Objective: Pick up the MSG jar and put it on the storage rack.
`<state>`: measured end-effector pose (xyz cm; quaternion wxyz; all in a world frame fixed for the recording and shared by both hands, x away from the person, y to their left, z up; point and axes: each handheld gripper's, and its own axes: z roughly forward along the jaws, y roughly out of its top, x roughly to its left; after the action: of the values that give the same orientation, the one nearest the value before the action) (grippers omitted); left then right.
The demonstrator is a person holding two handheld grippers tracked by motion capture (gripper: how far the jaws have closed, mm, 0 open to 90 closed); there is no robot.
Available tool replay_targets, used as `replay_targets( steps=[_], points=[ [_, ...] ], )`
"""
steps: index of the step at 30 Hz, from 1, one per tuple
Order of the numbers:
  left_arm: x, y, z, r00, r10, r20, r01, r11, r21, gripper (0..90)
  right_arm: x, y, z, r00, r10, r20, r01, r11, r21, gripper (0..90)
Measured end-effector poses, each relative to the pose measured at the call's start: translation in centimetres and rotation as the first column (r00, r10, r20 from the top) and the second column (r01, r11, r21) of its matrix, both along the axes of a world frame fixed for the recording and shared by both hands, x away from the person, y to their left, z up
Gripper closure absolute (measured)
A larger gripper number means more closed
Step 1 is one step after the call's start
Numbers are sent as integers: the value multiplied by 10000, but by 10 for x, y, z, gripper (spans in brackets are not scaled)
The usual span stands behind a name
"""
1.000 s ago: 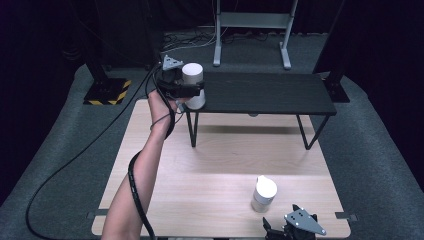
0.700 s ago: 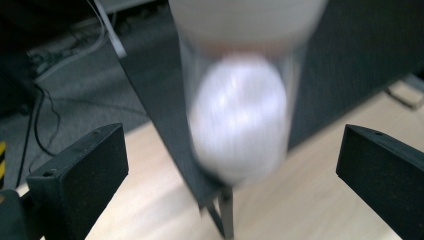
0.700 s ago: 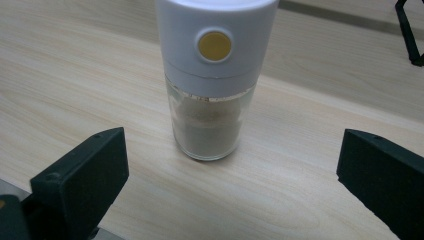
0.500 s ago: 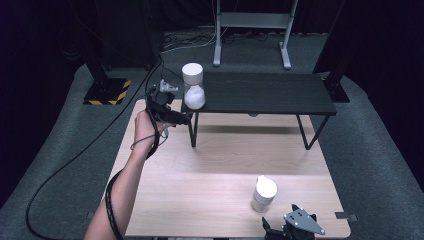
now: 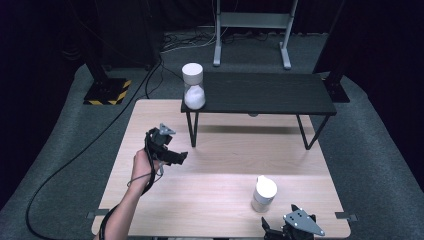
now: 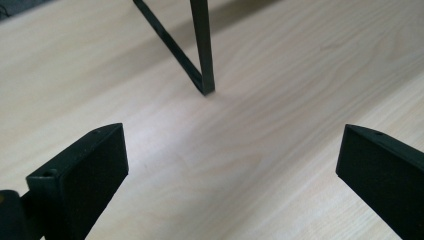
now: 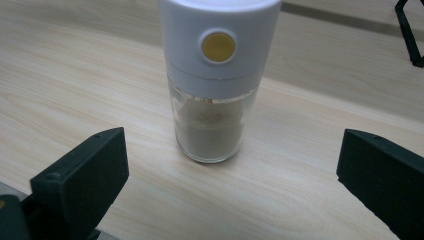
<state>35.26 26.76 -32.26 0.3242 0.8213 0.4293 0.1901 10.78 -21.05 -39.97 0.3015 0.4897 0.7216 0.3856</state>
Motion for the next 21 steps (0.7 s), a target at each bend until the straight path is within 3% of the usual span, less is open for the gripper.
replay_targets(
  steps=[3,5,9,21],
  points=[
    [-11,4,-23,9996,284,-15,-285,9992,-285,11,0,-1,0,10000,-34,-28,34,10000,1,0],
    [-19,3,-35,9985,547,-25,-547,9983,-176,19,0,-1,-1,10000,-51,-31,51,10000,14,0],
    [-29,6,-55,9947,1014,-142,-1019,9939,-425,24,0,1,-2,10000,-6,-77,6,10000,24,0],
    [-38,11,-94,9919,1114,-613,-1165,9892,-885,24,2,6,-2,9998,163,-141,-165,9998,-106,0]
  ],
)
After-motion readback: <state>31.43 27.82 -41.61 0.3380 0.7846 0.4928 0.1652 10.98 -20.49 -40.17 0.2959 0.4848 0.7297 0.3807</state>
